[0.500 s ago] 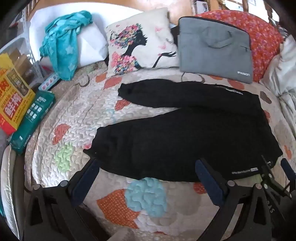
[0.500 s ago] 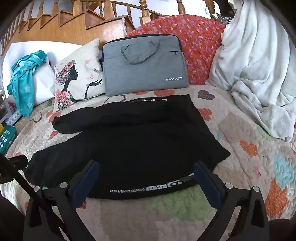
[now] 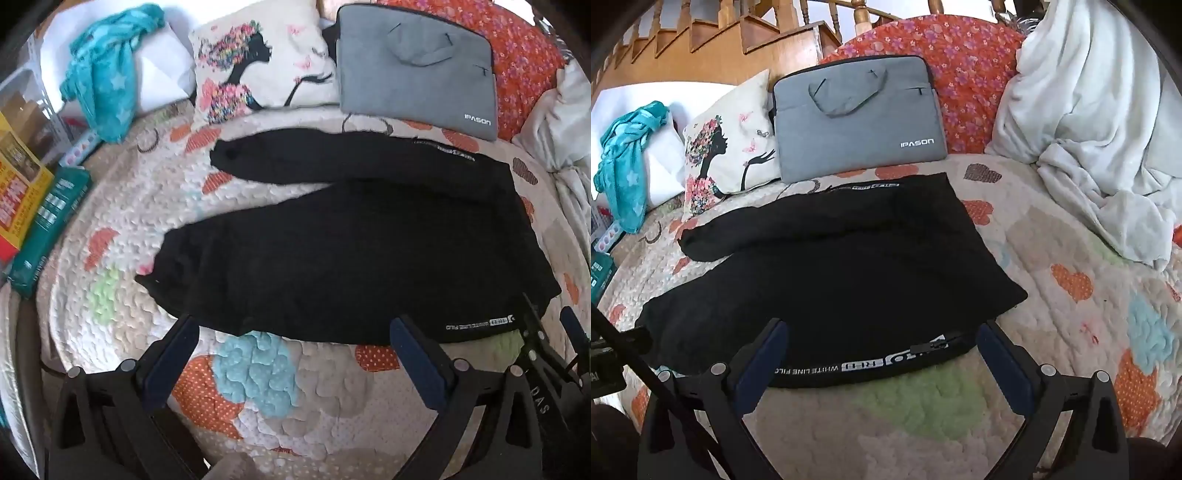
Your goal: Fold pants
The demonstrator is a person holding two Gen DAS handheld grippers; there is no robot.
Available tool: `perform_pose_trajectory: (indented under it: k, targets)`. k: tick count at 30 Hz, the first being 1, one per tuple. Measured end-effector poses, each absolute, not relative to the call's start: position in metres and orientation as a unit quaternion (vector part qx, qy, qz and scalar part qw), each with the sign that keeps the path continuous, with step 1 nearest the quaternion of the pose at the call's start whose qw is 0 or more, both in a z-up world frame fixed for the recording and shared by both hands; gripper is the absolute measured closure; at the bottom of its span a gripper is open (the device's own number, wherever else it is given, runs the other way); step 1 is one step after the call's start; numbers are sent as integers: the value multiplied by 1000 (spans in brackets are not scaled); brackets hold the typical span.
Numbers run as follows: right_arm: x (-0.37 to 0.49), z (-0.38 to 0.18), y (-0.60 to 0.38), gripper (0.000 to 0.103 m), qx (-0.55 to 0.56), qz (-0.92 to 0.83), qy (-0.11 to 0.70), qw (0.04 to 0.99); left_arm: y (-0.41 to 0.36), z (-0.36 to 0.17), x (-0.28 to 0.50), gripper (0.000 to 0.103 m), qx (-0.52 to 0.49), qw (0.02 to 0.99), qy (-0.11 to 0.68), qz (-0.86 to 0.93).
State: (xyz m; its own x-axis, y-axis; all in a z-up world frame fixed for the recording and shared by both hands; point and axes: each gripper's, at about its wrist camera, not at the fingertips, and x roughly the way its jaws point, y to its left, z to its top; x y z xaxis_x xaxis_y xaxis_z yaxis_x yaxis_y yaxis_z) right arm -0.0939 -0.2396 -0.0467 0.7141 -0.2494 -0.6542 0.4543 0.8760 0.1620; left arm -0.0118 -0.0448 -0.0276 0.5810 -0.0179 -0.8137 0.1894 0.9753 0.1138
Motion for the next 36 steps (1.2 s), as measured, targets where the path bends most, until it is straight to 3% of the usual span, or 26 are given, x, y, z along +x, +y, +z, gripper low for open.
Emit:
perform_pose_trajectory:
  k: [16, 20, 27, 28, 31, 36]
  targets:
    - [-96, -34, -228, 2, 93, -259, 306, 911, -10, -106, 20, 0, 70, 839, 528, -112]
    - [-105, -31, -232, 3, 88, -288, 329, 895, 2, -111, 10, 0, 49, 849, 507, -142]
    - [-136, -21, -268, 4, 225, -303, 350, 857, 7, -114, -5, 0, 58, 847, 497, -179]
    - [-139, -21, -274, 4, 249, -304, 350, 850, 9, -112, -4, 2, 53, 844, 500, -187]
    - [-144, -26, -293, 5, 301, -313, 348, 831, 21, -99, 3, 20, 19, 840, 502, -205]
    - [-128, -50, -323, 15, 330, -306, 371, 812, 67, -63, 34, 20, -56, 855, 487, -167]
